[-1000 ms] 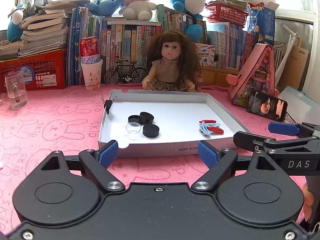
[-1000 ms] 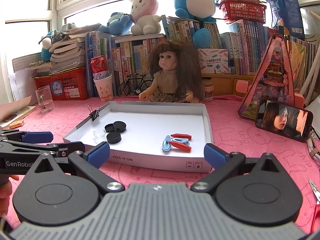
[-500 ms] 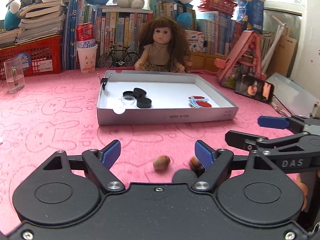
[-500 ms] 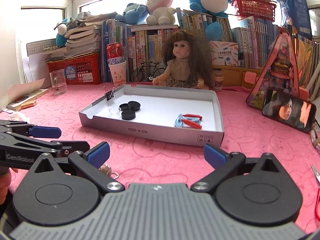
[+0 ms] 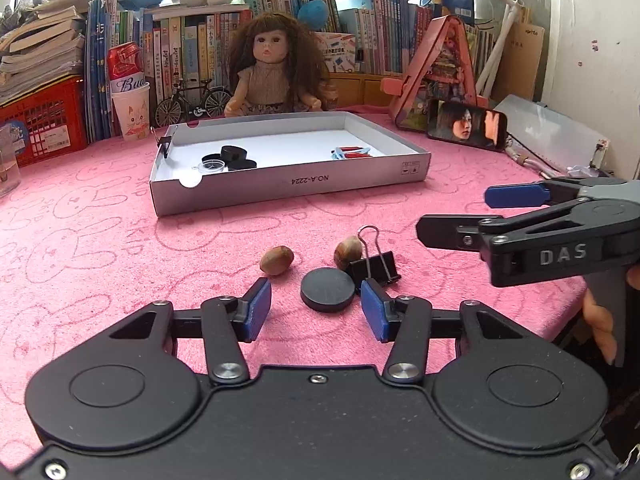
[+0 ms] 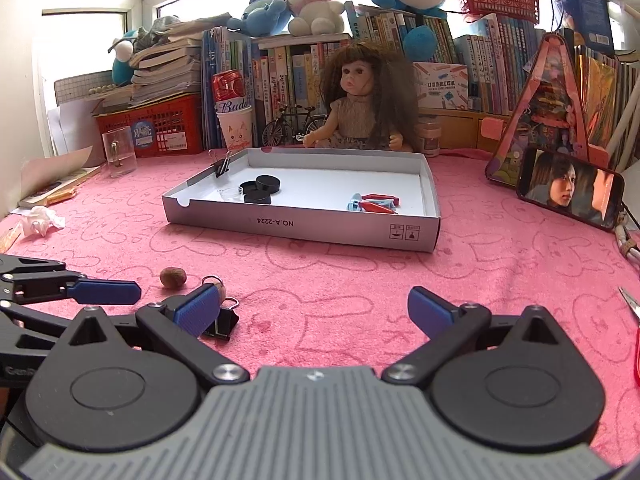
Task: Organize rigid objects
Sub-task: 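Grasp a black disc with the left tool while the right grasps the black binder clip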
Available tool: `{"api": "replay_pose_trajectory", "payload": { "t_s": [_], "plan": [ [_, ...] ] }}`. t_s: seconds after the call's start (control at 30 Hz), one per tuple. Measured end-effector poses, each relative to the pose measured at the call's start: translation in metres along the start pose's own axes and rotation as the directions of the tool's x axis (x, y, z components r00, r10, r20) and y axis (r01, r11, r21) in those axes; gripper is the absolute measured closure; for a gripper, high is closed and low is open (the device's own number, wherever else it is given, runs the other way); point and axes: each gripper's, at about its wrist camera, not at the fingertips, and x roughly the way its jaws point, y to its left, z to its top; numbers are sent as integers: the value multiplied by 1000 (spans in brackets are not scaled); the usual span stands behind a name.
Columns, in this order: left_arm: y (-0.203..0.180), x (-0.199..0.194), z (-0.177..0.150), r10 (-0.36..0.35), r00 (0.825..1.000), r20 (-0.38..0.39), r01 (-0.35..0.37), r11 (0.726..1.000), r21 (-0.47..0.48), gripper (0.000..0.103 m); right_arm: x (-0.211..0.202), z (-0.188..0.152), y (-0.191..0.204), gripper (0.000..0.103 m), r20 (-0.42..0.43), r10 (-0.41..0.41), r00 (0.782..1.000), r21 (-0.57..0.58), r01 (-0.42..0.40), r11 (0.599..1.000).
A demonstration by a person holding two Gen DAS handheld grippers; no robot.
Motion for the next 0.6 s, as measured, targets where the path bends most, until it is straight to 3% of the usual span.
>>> {"api": "replay_pose_trajectory", "payload": {
  "t_s": [0.13, 0.2, 0.6],
  "plan": [
    [2, 10, 2, 8, 1000, 0, -8, 1000, -17, 58, -1, -1, 1, 0, -2, 3, 1000, 0, -3, 1000],
    [2, 11, 3, 17, 1000, 5, -17, 1000, -14, 73, 0, -2, 2, 0, -7, 3, 1000, -1, -3, 1000],
    [29, 5, 2, 111, 994, 15, -109, 991, -77, 75, 15, -16, 25, 0, -30, 40, 999, -10, -41, 999]
  ]
}}
